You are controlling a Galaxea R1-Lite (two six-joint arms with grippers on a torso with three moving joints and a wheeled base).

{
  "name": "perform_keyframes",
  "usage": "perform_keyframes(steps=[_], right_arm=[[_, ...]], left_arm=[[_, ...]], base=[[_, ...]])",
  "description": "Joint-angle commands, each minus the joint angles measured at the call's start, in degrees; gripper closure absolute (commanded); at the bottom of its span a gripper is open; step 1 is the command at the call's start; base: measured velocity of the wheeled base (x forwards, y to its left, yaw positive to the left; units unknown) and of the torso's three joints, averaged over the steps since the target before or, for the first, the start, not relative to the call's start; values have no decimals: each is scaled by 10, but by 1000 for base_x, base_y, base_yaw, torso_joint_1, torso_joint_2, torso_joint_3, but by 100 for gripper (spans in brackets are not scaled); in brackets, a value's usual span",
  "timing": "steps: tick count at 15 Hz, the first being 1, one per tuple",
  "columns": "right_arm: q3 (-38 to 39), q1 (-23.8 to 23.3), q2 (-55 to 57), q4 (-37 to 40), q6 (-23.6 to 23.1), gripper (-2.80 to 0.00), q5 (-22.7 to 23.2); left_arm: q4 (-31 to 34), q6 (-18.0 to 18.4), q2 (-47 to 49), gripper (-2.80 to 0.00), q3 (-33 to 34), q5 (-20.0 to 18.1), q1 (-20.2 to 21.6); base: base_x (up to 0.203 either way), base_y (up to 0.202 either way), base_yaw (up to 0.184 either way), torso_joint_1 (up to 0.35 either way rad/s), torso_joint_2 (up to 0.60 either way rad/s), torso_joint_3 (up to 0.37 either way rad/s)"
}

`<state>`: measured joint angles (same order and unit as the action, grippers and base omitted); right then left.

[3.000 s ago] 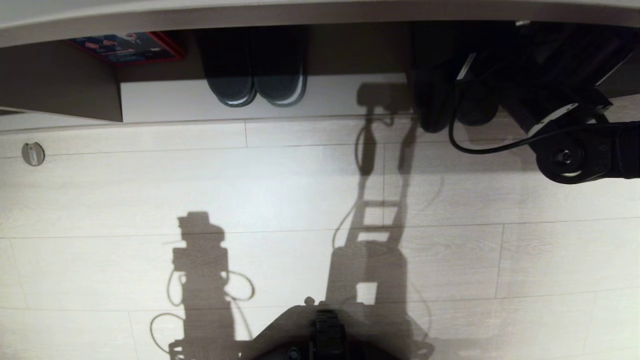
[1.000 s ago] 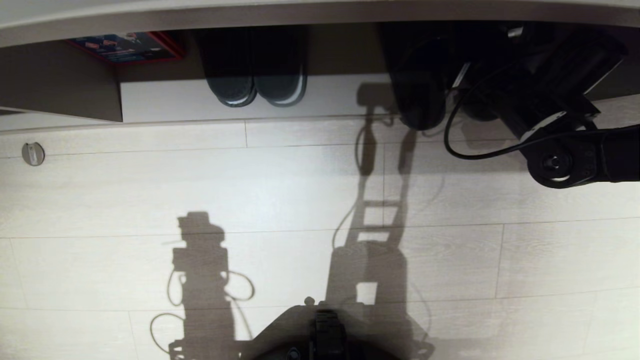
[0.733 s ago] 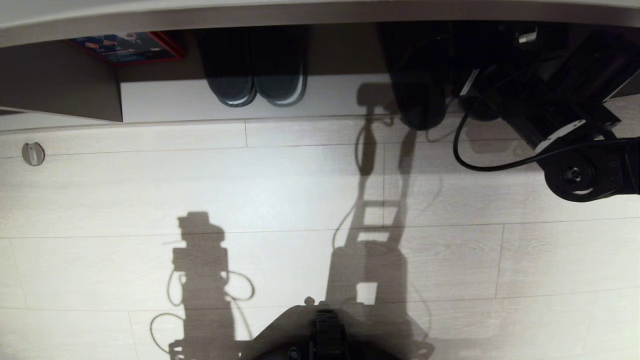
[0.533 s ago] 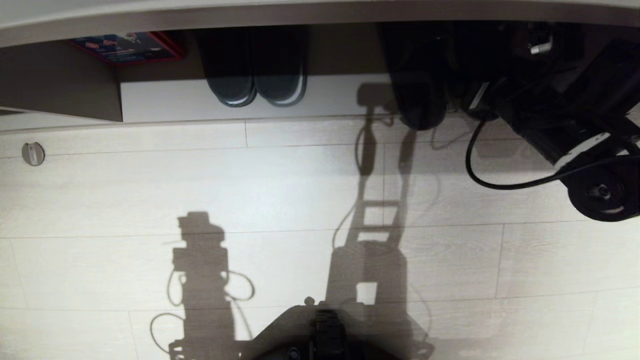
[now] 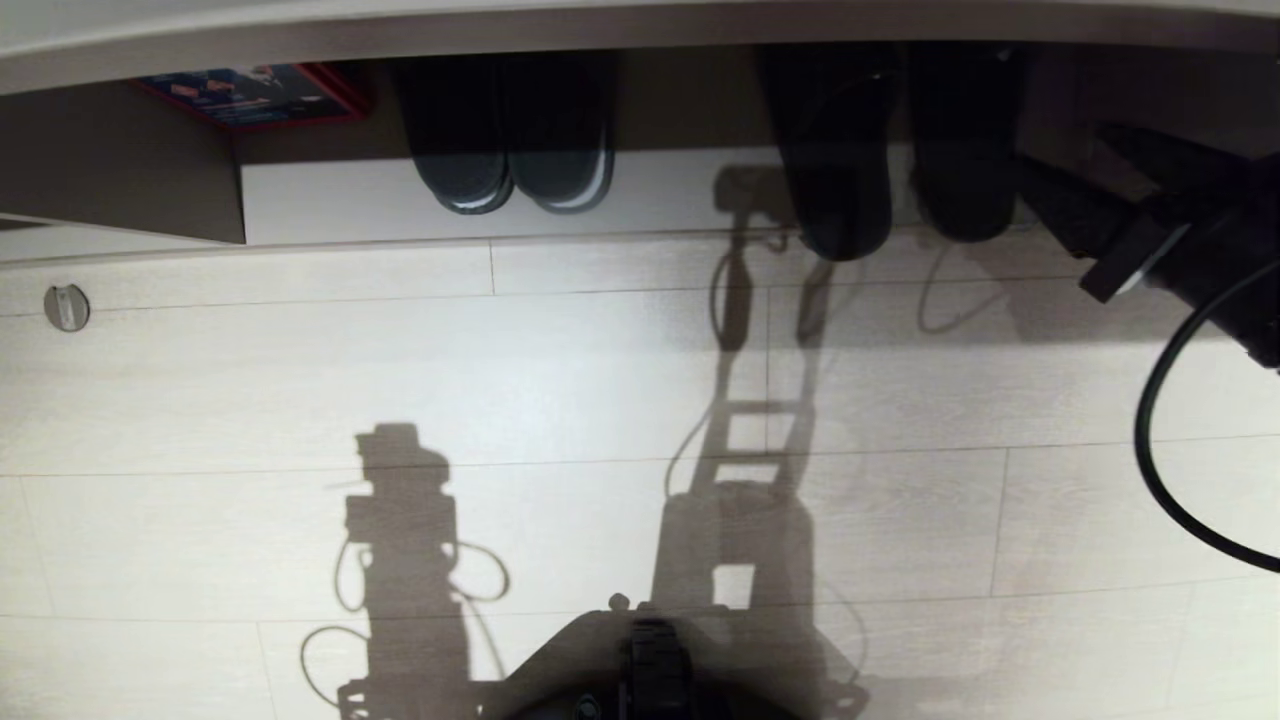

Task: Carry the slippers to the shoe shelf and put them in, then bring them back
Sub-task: Place the slippers into the shoe cabinet, then pick up the slippers in the shoe cabinet

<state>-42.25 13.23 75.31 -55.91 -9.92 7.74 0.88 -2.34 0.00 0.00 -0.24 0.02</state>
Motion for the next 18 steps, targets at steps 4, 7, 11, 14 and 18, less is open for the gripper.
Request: perform_keyframes(steps=[4,7,11,14,18], right_arm=[[59,1,-215,118,0,0,1],[85,0,-330,235,1,0,1],[121,-14,-441,330,2,0,2],[137,-50,-508,374,7,0,3],[156,-100,-597,431,40,0,1]], left_arm=[[0,0,0,0,0,0,1],[0,0,0,0,0,0,1],[0,-1,0,0,0,0,1],[0,-1,0,0,0,0,1],[1,-1,0,0,0,0,1]], base=[[0,0,0,0,0,0],[0,0,0,0,0,0],[0,0,0,0,0,0],[0,0,0,0,0,0],[0,0,0,0,0,0]])
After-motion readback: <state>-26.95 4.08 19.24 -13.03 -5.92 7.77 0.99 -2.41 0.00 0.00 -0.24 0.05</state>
